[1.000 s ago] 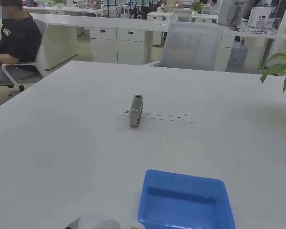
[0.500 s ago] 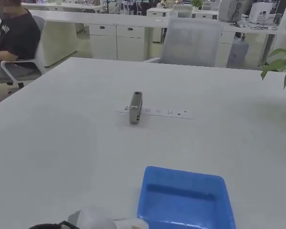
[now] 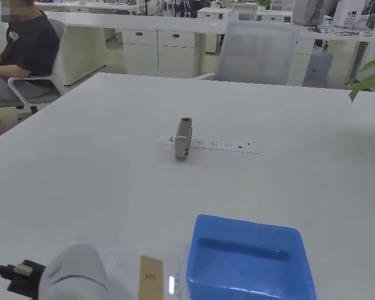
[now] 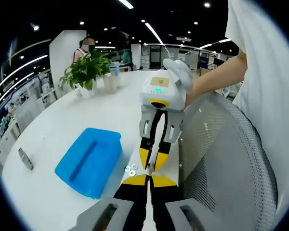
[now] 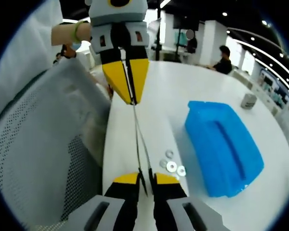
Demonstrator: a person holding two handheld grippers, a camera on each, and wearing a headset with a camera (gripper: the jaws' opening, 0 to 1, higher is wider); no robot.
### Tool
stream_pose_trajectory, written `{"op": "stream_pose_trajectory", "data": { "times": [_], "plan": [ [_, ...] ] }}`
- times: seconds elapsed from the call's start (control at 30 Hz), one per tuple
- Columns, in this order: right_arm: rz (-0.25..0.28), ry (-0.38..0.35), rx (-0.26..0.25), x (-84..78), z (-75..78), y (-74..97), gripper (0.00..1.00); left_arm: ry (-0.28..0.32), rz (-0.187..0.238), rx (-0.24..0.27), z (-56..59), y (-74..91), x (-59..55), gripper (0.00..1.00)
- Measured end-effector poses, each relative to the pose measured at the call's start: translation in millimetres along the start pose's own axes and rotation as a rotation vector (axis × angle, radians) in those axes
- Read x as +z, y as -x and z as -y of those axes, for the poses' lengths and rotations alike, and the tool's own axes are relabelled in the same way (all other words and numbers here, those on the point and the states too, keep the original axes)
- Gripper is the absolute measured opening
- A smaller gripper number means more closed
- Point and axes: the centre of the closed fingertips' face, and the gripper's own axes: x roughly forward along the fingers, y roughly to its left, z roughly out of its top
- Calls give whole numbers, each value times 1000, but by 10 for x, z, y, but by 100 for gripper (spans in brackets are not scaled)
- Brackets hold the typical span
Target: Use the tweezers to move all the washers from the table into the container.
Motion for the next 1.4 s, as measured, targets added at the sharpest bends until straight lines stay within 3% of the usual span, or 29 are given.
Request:
{"op": "stream_pose_trajectory", "data": {
  "times": [0.3, 0.5, 0.87, 0.97, 1.13, 1.4],
  "plan": [
    [45, 4, -33, 175, 102, -96, 5, -53, -3, 15, -92, 63, 145, 0],
    [58, -7, -73, 235, 205, -148, 5, -57, -9, 30, -190, 87, 138, 0],
    [94, -40, -82, 293, 250, -165, 6, -60, 3, 30, -268, 77, 212, 0],
    [107, -54, -75, 301, 249, -164, 6, -97, -19, 28, -264, 65, 242, 0],
    [111, -52, -83, 314, 261, -166, 6, -104, -11, 19, -257, 44, 276, 0],
    [125, -108, -69, 317, 268, -143, 9, -75, -4, 11, -285, 19, 271, 0]
  ]
}}
